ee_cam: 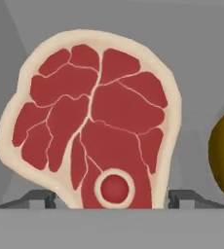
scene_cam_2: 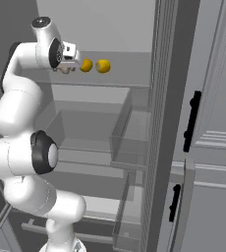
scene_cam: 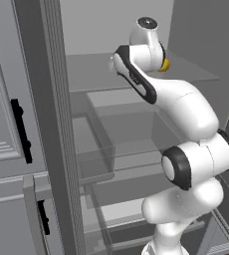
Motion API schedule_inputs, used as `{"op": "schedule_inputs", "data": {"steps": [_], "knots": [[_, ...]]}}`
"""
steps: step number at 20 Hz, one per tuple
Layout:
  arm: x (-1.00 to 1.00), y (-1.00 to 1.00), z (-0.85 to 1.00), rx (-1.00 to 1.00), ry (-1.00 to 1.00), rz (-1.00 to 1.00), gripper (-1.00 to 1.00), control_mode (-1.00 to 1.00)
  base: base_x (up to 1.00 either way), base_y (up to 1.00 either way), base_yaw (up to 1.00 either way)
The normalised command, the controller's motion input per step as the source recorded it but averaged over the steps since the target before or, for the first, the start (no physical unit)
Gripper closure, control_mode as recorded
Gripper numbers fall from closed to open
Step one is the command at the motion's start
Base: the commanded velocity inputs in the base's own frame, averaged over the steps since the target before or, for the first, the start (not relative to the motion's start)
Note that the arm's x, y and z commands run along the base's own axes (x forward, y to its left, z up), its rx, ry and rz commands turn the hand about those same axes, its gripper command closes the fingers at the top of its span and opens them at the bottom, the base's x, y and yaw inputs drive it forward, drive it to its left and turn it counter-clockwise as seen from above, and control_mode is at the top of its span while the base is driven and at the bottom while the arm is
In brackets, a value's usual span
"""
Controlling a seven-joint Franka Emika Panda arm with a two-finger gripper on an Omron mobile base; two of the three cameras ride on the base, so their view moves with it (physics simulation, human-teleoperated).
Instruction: Place one lemon and one steak in each tupperware on the nearby counter, to pack two identical lunches.
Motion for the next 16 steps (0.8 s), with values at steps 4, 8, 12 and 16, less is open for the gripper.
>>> {"op": "schedule_inputs", "data": {"steps": [4,8,12,16], "knots": [[0.04,0.00,-0.22,0.00,0.00,0.00,1.00,-1.00,0.00,0.00,0.00],[-0.04,0.00,0.00,0.00,0.00,0.00,1.00,-1.00,0.00,0.00,0.00],[-0.93,0.00,0.09,0.02,-0.04,0.00,1.00,-1.00,0.00,0.00,0.00],[-1.00,0.00,0.34,0.07,-0.16,0.00,1.00,-1.00,0.00,0.00,0.00]]}}
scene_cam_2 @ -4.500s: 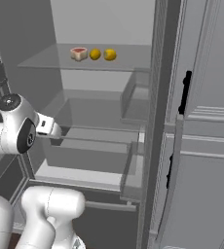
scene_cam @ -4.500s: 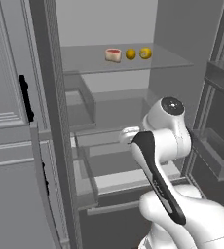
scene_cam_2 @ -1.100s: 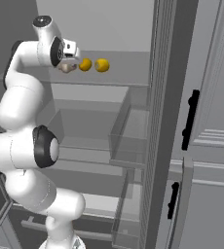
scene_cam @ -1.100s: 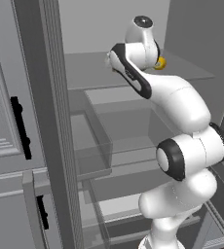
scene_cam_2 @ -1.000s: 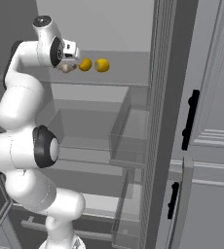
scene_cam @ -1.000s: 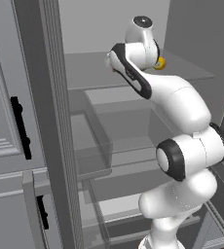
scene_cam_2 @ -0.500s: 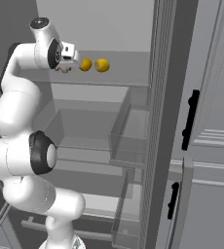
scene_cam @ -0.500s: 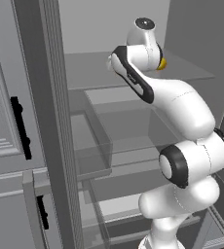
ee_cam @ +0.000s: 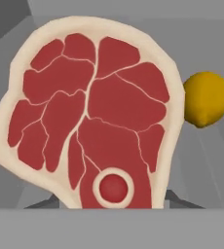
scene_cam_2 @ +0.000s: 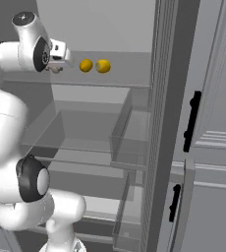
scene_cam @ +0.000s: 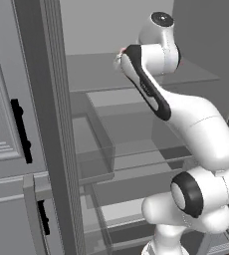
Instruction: Place one lemon and one steak in each tupperware on the nearby counter, to pack two identical lunches.
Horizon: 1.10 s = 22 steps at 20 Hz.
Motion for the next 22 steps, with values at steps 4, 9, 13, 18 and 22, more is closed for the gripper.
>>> {"op": "schedule_inputs", "data": {"steps": [4,9,13,18,22], "knots": [[-1.00,0.00,0.15,0.06,-0.20,0.00,1.00,-1.00,0.00,0.00,0.00],[-1.00,-0.04,0.01,0.06,-0.06,0.00,1.00,-1.00,0.00,0.00,0.00],[-1.00,-0.04,-0.02,0.00,0.00,0.00,1.00,-1.00,0.00,0.00,0.00],[-1.00,0.00,-0.45,-0.01,0.13,0.00,1.00,-1.00,0.00,0.00,0.00],[-1.00,-0.27,-0.98,-0.01,0.40,-0.05,1.00,-1.00,0.00,0.00,0.00]]}}
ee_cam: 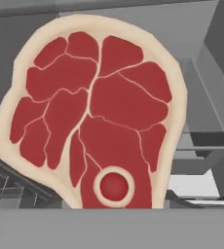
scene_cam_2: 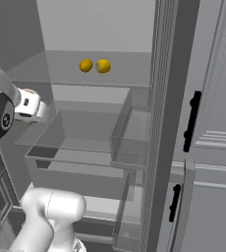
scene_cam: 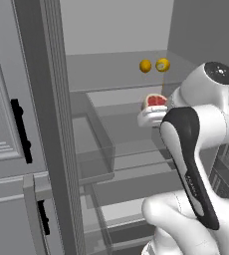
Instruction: Place one lemon and one steak in each tupperware on the nearby counter, to pack two identical lunches.
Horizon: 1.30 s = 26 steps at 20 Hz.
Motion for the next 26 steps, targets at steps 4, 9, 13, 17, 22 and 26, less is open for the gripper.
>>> {"op": "schedule_inputs", "data": {"steps": [4,9,13,17,22,26], "knots": [[-0.58,-0.57,-1.00,-0.03,0.20,-0.01,1.00,-1.00,0.00,0.00,0.00],[-0.29,-0.13,-0.46,-0.01,0.04,0.00,1.00,1.00,-0.40,-0.02,-0.01],[0.00,0.00,0.00,0.00,0.00,0.00,1.00,1.00,-1.00,0.00,-0.03],[0.00,0.00,0.00,0.00,0.00,0.00,1.00,1.00,-1.00,0.00,-0.03],[0.00,0.00,0.00,0.00,0.00,0.00,1.00,1.00,-1.00,0.00,-0.07],[0.00,0.00,0.00,0.00,0.00,0.00,1.00,1.00,-1.00,0.02,-0.38]]}}
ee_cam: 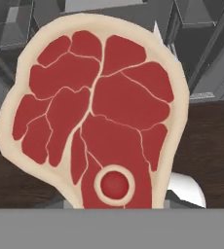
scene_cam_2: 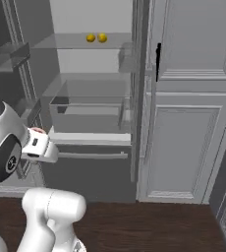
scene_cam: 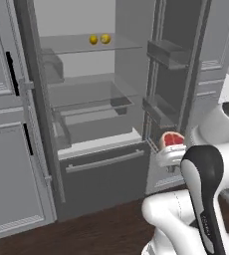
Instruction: Place one lemon and one steak in each tupperware on the nearby counter, to pack two identical lunches.
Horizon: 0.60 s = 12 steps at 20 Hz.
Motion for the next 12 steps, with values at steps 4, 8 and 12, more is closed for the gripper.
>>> {"op": "schedule_inputs", "data": {"steps": [4,8,12], "knots": [[0.00,0.00,0.00,0.00,0.00,0.00,1.00,1.00,-0.62,0.16,-0.89],[0.00,0.00,0.00,0.00,0.00,0.00,1.00,1.00,-0.32,0.06,-0.97],[0.00,0.00,0.00,0.00,0.00,0.00,1.00,1.00,-0.07,0.00,-0.99]]}}
